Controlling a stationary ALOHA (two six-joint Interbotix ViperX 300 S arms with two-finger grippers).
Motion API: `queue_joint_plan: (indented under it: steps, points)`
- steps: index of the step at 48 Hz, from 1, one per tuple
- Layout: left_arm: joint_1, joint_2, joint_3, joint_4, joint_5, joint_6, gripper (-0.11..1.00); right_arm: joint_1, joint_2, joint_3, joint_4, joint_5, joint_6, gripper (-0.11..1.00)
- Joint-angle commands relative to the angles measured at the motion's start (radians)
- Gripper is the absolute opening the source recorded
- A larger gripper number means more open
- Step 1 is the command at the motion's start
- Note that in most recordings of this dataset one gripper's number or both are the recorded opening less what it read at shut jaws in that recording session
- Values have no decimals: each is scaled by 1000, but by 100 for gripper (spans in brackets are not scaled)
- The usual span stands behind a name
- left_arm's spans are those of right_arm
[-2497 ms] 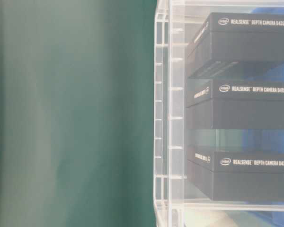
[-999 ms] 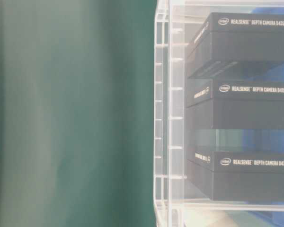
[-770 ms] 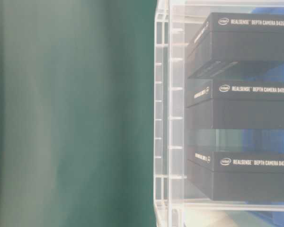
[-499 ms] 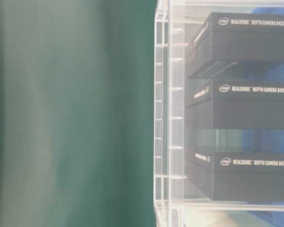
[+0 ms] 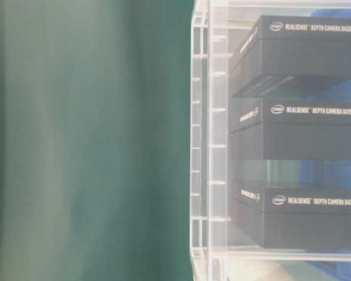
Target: Take the box out of the case with the right arm.
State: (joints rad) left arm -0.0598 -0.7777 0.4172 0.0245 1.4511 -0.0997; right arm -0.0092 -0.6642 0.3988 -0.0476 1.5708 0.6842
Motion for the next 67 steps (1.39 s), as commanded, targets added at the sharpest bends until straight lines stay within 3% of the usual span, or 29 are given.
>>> queue_joint_plan:
  steps: [1, 7, 12, 17, 21, 41, 49, 53, 67]
  points:
    - [-5, 5, -25, 2, -3, 0, 0, -3, 3, -26, -5, 6, 160, 0]
    - [-5, 5, -25, 2, -3, 0, 0, -3, 14, -26, -6, 8, 423, 0]
    - [-5, 6, -25, 2, -3, 0, 0, -2, 23, -26, -6, 11, 606, 0]
    - [-5, 6, -25, 2, -3, 0, 0, -2, 28, -26, -6, 14, 736, 0]
    - [-5, 6, -25, 2, -3, 0, 0, -2, 34, -28, -6, 14, 782, 0]
    - [-5, 6, -25, 2, -3, -2, 0, -2, 61, -31, -6, 23, 759, 0]
    - [-5, 6, -25, 2, -3, -2, 0, -40, 66, -31, -8, 20, 733, 0]
    - [-5, 6, -25, 2, -3, -2, 0, -83, 72, -29, -8, 18, 696, 0]
    - [-5, 6, -25, 2, -3, -2, 0, -304, 120, -31, -8, 2, 454, 0]
